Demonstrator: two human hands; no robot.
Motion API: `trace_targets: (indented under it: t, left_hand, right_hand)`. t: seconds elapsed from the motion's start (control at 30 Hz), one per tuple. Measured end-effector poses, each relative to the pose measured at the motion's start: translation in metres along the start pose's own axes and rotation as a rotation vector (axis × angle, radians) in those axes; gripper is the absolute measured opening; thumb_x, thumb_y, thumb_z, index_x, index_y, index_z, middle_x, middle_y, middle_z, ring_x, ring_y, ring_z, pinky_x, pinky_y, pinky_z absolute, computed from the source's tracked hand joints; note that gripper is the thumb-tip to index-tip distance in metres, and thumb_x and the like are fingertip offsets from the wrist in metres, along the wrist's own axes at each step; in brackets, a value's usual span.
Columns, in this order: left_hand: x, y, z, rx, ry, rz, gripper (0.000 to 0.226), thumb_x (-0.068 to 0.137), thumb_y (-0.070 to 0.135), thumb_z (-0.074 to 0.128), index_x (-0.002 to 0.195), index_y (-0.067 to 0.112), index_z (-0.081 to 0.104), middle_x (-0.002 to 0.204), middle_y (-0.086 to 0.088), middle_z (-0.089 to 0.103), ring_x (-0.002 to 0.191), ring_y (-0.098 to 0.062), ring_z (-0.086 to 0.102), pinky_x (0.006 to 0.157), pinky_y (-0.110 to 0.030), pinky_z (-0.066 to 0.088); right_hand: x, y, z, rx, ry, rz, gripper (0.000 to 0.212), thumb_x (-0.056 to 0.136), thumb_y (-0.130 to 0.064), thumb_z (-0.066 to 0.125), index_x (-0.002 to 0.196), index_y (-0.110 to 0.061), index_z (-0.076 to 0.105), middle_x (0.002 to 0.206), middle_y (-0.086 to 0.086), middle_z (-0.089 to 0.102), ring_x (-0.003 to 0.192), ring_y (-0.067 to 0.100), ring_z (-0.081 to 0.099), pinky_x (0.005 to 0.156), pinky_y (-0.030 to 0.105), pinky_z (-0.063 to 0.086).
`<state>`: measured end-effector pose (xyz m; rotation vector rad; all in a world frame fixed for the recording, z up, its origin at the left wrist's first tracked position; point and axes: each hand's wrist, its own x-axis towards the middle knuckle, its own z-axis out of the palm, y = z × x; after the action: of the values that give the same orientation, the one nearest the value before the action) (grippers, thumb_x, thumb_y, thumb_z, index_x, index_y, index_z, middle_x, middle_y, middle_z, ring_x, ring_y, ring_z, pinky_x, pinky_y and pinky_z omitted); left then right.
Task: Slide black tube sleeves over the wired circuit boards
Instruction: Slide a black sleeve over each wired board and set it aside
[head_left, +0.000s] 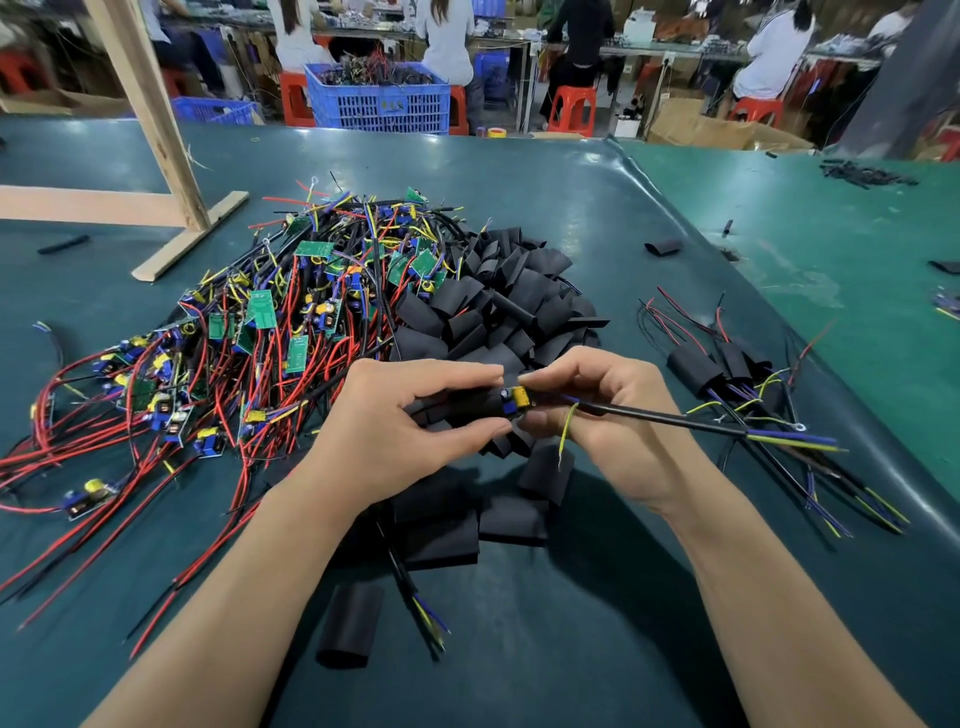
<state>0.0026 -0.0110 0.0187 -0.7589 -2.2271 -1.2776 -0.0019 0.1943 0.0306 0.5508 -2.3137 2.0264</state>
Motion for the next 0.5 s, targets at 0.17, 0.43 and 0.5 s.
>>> trace_targets:
  t: [0.17, 0.43, 0.5]
  left_hand:
    - [0.002, 0.0, 0.0, 0.047, -0.013, 0.034, 0.038, 0.072, 0.022, 0.087, 0.106, 0.011, 0.076, 0.095, 0.004, 0.075, 0.086, -0.003, 0.07, 0.078, -0.022, 0.055]
    - [0.004, 0.008, -0.007, 0.112, -0.114, -0.017, 0.048, 0.067, 0.039, 0.086, 0.11, 0.02, 0.075, 0.1, 0.011, 0.074, 0.094, -0.007, 0.069, 0.085, -0.03, 0.054]
    - [0.005, 0.006, -0.016, 0.05, -0.112, -0.102, 0.055, 0.066, 0.045, 0.083, 0.113, 0.018, 0.074, 0.103, 0.014, 0.073, 0.098, 0.004, 0.067, 0.091, -0.021, 0.051]
  right_hand:
    - [-0.002, 0.0, 0.004, 0.084, -0.041, 0.046, 0.028, 0.075, 0.018, 0.071, 0.086, -0.008, 0.069, 0.079, 0.003, 0.075, 0.068, 0.015, 0.072, 0.064, 0.02, 0.055]
    - [-0.001, 0.0, 0.009, 0.094, 0.007, 0.07, 0.033, 0.074, 0.015, 0.073, 0.084, -0.016, 0.073, 0.078, 0.006, 0.075, 0.069, 0.018, 0.072, 0.067, 0.024, 0.057]
    - [0.0, -0.002, 0.007, 0.091, 0.044, 0.059, 0.032, 0.074, 0.011, 0.076, 0.084, -0.02, 0.075, 0.08, 0.006, 0.075, 0.071, 0.018, 0.072, 0.067, 0.023, 0.056]
